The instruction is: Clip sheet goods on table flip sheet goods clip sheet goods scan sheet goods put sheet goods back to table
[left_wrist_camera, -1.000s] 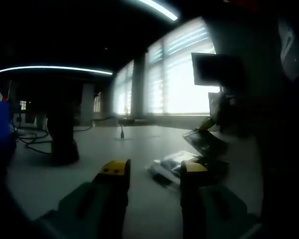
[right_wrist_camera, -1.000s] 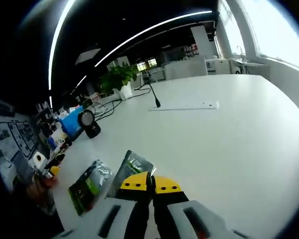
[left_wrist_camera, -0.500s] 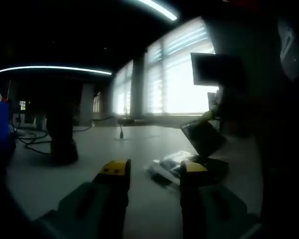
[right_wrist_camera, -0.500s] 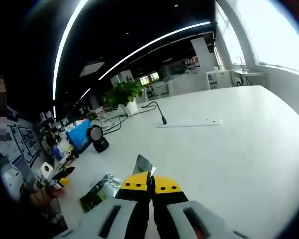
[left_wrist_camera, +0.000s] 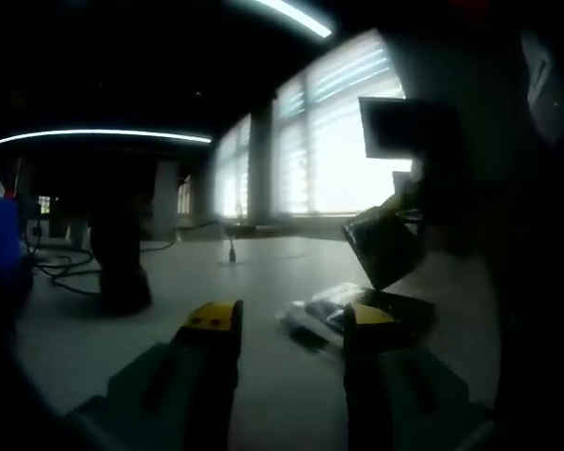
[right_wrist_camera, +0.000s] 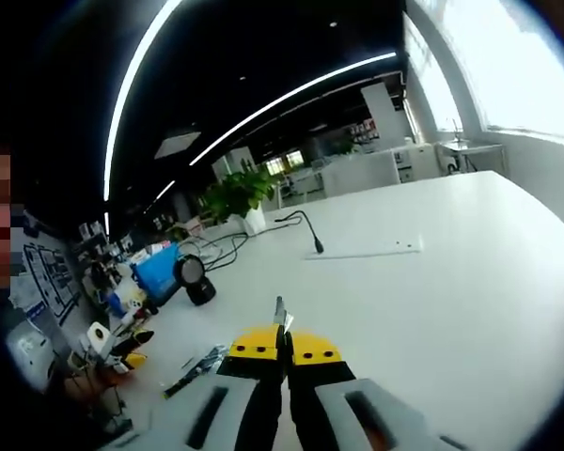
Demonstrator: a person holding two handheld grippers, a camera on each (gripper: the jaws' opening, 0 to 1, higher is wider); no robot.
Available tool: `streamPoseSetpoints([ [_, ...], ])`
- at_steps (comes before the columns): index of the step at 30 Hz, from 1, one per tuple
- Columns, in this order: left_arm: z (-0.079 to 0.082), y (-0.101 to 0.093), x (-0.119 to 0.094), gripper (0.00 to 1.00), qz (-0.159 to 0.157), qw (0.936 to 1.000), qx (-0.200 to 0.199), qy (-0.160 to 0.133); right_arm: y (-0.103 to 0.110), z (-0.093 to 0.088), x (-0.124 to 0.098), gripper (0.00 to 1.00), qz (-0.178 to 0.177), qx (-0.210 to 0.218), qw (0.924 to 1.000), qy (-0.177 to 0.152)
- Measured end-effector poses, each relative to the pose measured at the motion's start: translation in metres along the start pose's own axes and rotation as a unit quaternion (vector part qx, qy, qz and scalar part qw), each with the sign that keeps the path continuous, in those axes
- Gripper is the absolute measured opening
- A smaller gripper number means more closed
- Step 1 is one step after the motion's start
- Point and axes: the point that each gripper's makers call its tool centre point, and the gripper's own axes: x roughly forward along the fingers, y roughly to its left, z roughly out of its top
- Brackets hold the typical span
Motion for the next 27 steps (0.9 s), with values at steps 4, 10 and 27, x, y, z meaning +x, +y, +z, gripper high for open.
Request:
streamPoseSetpoints([
  [4,-0.001,0.000,0.000,0.37,0.000,1.0000,0.001,0.001,-0.006,0.014,-0.003,0.00,-0.002,-0.002,1.0000,-0.009],
  [10,-0.001,0.000,0.000,0.38,0.001,1.0000,0.004,0.003,-0.007,0.026,-0.001,0.00,-0.007,-0.003,0.9997,-0.023],
  [27,0.000,0.000,0.000,0.38,-0.003,1.0000,-0.004,0.002,0.007,0.088,0.022,0.00,-0.019,-0.013,0.9950,-0.098],
])
